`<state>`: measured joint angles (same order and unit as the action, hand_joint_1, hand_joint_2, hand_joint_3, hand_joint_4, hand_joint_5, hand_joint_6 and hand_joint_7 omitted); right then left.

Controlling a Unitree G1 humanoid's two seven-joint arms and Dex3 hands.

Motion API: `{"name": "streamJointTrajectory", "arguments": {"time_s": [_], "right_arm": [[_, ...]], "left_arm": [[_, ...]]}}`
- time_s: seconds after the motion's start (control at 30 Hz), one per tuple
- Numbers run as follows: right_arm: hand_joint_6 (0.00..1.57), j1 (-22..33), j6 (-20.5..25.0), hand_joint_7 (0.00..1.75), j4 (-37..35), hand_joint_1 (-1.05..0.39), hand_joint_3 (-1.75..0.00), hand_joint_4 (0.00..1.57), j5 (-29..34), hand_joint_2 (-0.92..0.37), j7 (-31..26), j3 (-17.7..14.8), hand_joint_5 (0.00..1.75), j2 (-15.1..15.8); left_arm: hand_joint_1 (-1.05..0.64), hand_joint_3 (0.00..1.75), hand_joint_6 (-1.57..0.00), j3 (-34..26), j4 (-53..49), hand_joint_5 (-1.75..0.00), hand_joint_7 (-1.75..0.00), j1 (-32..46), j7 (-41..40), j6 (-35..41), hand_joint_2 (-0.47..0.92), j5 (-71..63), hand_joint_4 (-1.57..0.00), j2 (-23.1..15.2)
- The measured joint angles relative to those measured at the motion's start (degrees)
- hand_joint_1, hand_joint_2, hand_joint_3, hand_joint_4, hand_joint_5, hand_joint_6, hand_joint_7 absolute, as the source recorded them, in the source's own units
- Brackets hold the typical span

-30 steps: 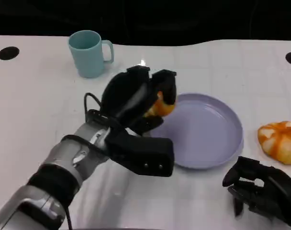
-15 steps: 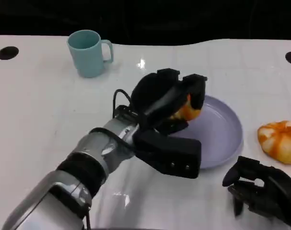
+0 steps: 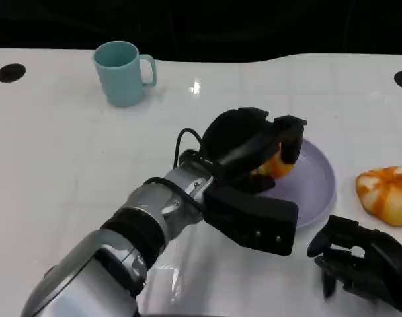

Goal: Grasp the bread from the table and place it into the plate.

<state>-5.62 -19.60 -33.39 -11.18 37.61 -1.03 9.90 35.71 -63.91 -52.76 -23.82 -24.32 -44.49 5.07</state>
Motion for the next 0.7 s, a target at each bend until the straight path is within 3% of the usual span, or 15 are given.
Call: {"name": "streamJointTrajectory", "arguments": {"time_s": [0.03, 0.07, 0.1, 0.13, 0.17, 0.23, 0.27, 0.3, 0.4, 0.5, 0.7], "right_arm": [[0.64, 0.0, 0.0, 1.4, 0.0, -0.5, -0.28, 0.68, 0.0, -0.92, 0.0, 0.0, 1.75, 0.0], [0.64, 0.0, 0.0, 1.41, 0.0, -0.5, -0.28, 0.67, 0.0, -0.92, 0.0, -0.01, 1.75, 0.0], [0.64, 0.01, -0.01, 1.41, 0.0, -0.51, -0.28, 0.67, 0.0, -0.92, 0.0, 0.0, 1.75, 0.0], [0.63, 0.01, -0.03, 1.41, 0.0, -0.51, -0.29, 0.67, 0.01, -0.92, -0.01, 0.01, 1.75, 0.0], [0.63, 0.01, -0.07, 1.41, 0.0, -0.51, -0.29, 0.67, 0.03, -0.92, -0.02, 0.02, 1.75, 0.0], [0.63, 0.01, -0.08, 1.41, 0.01, -0.5, -0.28, 0.67, 0.03, -0.92, -0.02, 0.04, 1.75, 0.0], [0.63, 0.01, -0.08, 1.41, 0.01, -0.5, -0.28, 0.67, 0.03, -0.92, -0.01, 0.04, 1.75, 0.0], [0.63, 0.02, -0.02, 1.41, 0.01, -0.5, -0.28, 0.67, 0.02, -0.92, 0.0, 0.03, 1.75, 0.0], [0.64, 0.01, -0.05, 1.41, 0.01, -0.51, -0.28, 0.68, 0.01, -0.92, 0.07, 0.03, 1.75, 0.0], [0.64, 0.01, -0.11, 1.41, 0.0, -0.51, -0.28, 0.68, 0.04, -0.92, 0.05, 0.04, 1.75, 0.0], [0.65, -0.1, -0.68, 1.41, -0.48, -0.52, -0.28, 0.68, -0.05, -0.92, 0.31, -0.05, 1.75, 0.0]], "left_arm": [[-0.34, 0.95, -0.71, 0.03, -0.09, -1.46, -1.19, -0.01, 0.42, 0.0, 0.61, 0.01, -0.73, -0.01], [-0.37, 0.8, -0.55, 0.06, -0.12, -1.23, -0.92, -0.01, 0.64, 0.0, 0.72, 0.01, -0.49, -0.01], [-0.38, 0.69, -0.52, 0.1, -0.1, -1.14, -0.8, -0.07, 1.31, 0.07, 0.79, 0.07, -0.41, -0.02], [-0.39, 0.64, -0.5, 0.24, -0.08, -1.09, -0.73, -0.16, 2.62, 0.29, 0.82, 0.07, -0.38, -0.03], [-0.46, 0.55, -0.33, 0.5, -0.07, -0.99, -0.62, -0.19, 3.94, 0.65, 0.88, 0.06, -0.15, -0.04], [-0.5, 0.51, -0.24, 1.41, 0.08, -0.93, -0.56, -0.2, 5.96, 2.05, 0.91, -0.24, -0.04, -0.07], [-0.61, 0.51, -0.1, 1.7, 0.26, -0.67, -0.5, -0.2, 6.57, 2.8, 0.92, -0.59, -0.02, -0.1], [-0.66, 0.52, -0.05, 2.06, 0.54, -0.53, -0.43, -0.2, 6.97, 3.43, 0.92, -1.08, -0.01, -0.2], [-0.84, 0.62, 0.0, 2.81, 1.61, -0.16, -0.16, -0.35, 9.65, 4.57, 0.92, -1.55, 0.0, -0.64], [-0.94, 0.69, 0.0, 3.67, 2.33, -0.03, -0.03, -0.7, 11.94, 5.39, 0.92, -1.92, 0.0, -1.09], [-1.03, 0.71, 0.0, 4.67, 4.34, 0.0, 0.0, -0.82, 15.37, 6.49, 0.92, -2.42, 0.0, -2.39]]}}
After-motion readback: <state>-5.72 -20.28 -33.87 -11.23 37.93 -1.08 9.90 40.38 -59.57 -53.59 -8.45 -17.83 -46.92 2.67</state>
